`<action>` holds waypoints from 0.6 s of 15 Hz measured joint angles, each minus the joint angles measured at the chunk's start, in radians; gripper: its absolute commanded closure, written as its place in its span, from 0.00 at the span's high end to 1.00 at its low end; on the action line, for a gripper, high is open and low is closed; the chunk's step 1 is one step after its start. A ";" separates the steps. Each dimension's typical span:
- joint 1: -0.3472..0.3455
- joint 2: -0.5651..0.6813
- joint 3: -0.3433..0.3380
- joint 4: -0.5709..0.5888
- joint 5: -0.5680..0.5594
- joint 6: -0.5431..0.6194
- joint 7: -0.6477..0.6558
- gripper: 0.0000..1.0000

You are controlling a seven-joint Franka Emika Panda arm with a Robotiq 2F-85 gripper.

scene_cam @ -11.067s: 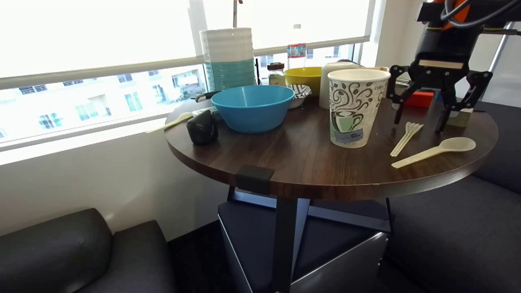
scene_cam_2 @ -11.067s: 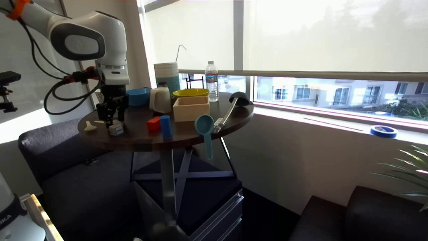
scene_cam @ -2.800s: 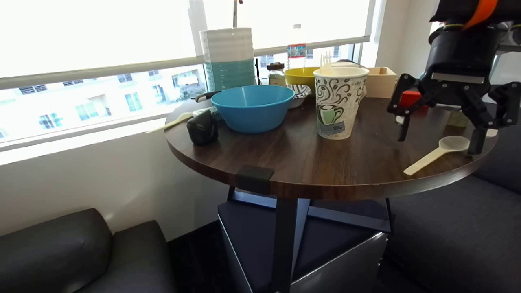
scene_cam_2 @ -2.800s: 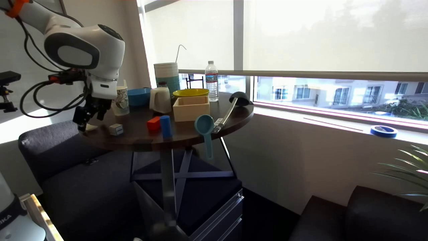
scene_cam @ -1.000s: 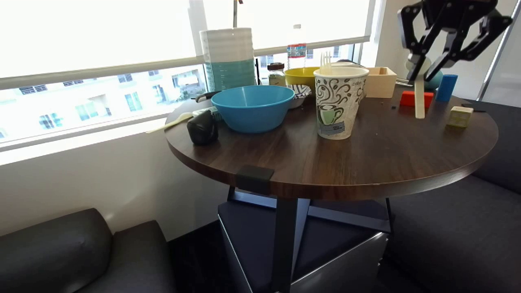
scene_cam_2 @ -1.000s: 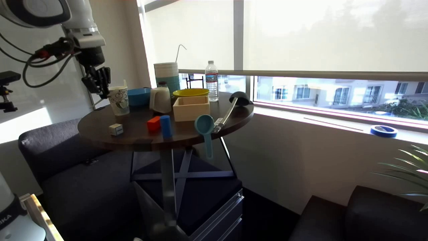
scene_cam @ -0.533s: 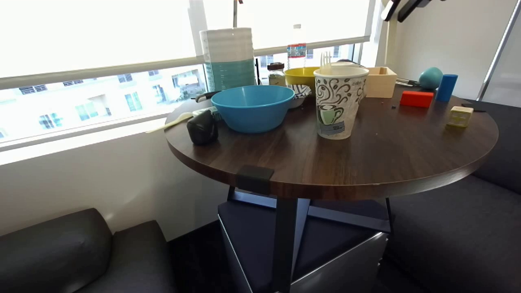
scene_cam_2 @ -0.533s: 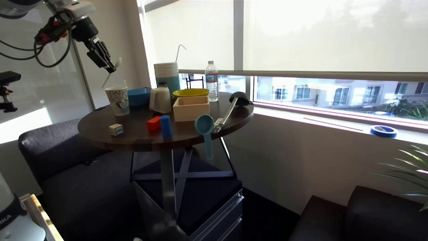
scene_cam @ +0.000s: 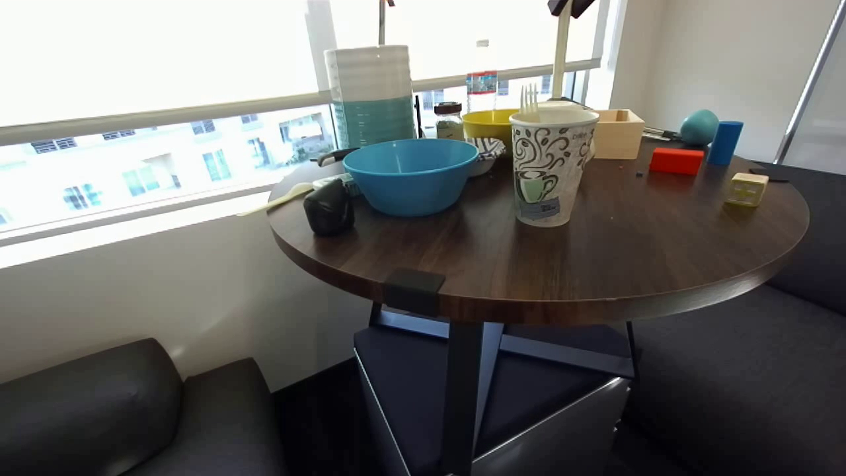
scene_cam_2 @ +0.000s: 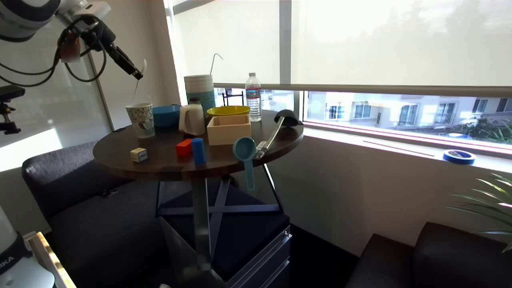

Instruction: Pick up the plastic fork and put it in the paper cup, pick up the plastic spoon and put it in the paper cup

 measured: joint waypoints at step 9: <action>-0.003 0.097 0.025 -0.037 -0.084 0.070 -0.016 0.32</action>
